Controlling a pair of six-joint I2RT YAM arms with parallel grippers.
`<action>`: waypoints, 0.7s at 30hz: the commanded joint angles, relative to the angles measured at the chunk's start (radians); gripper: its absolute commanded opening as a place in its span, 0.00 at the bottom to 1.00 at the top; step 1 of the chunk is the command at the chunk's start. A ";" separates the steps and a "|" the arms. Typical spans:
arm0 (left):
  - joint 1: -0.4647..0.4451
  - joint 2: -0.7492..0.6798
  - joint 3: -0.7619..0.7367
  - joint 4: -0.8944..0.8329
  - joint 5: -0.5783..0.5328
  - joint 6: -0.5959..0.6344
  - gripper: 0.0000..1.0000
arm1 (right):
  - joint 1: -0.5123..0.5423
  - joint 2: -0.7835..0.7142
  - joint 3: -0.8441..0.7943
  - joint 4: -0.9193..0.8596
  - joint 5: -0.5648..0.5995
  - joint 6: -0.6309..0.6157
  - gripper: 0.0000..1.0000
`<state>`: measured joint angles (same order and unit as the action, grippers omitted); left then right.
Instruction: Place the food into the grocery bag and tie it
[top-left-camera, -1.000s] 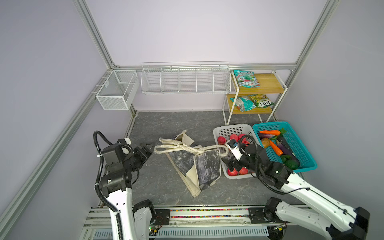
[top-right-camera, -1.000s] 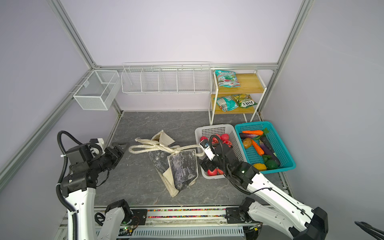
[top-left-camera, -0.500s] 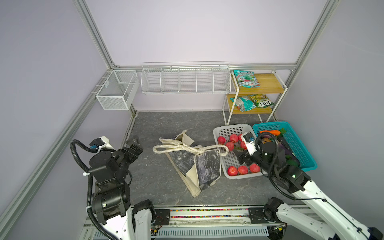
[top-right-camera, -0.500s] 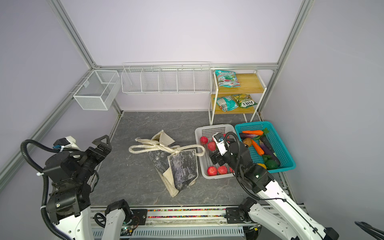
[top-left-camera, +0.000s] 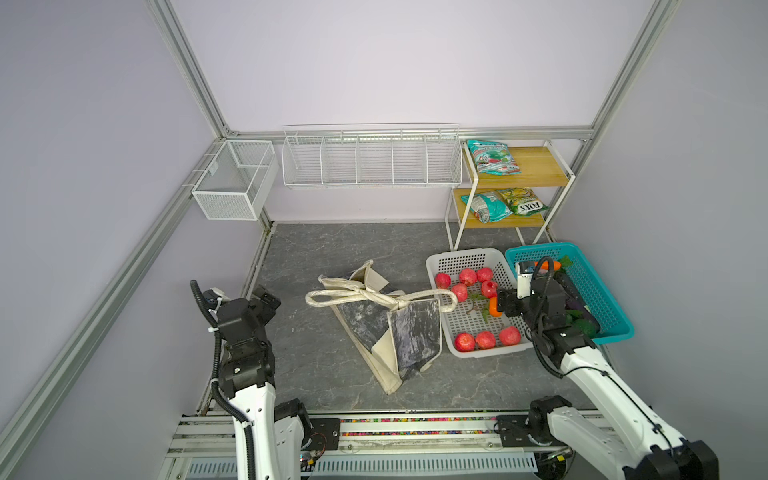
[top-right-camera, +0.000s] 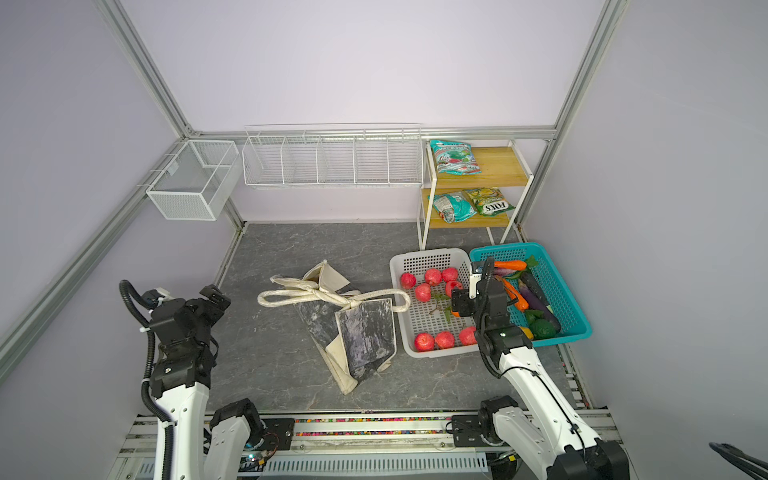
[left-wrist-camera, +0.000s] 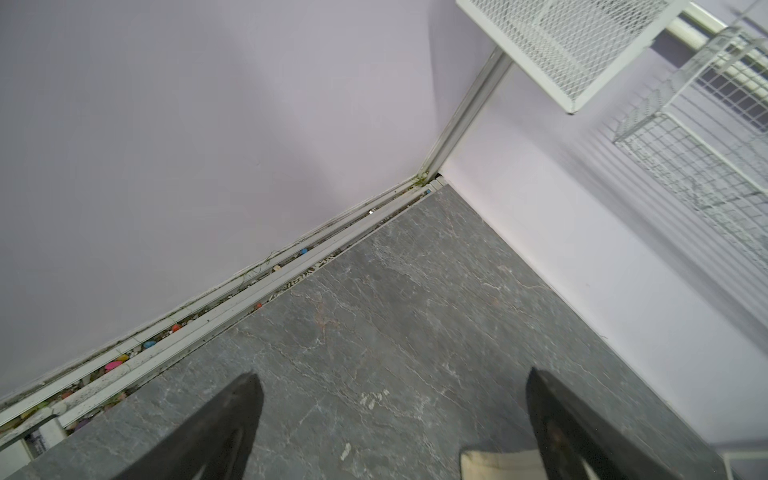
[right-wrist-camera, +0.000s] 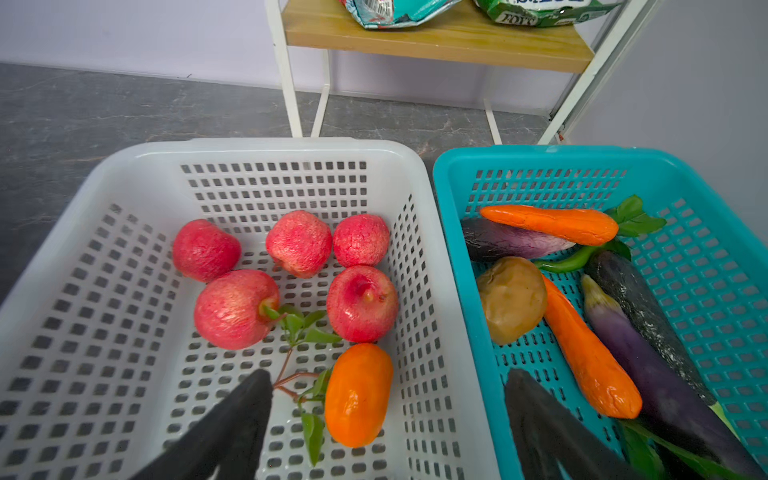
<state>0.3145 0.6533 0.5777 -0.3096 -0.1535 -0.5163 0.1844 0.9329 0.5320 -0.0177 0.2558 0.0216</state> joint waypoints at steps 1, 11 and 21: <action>-0.028 -0.010 -0.082 0.209 -0.115 -0.037 0.99 | -0.047 0.006 -0.076 0.263 0.085 -0.010 0.90; -0.250 0.133 -0.228 0.449 -0.368 0.036 1.00 | -0.105 0.240 -0.220 0.694 0.121 -0.014 0.89; -0.304 0.318 -0.361 0.847 -0.374 0.227 0.99 | -0.103 0.535 -0.243 1.030 0.129 -0.050 0.89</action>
<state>0.0177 0.9306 0.2329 0.3546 -0.5240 -0.3664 0.0849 1.4090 0.3176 0.9440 0.4000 -0.0071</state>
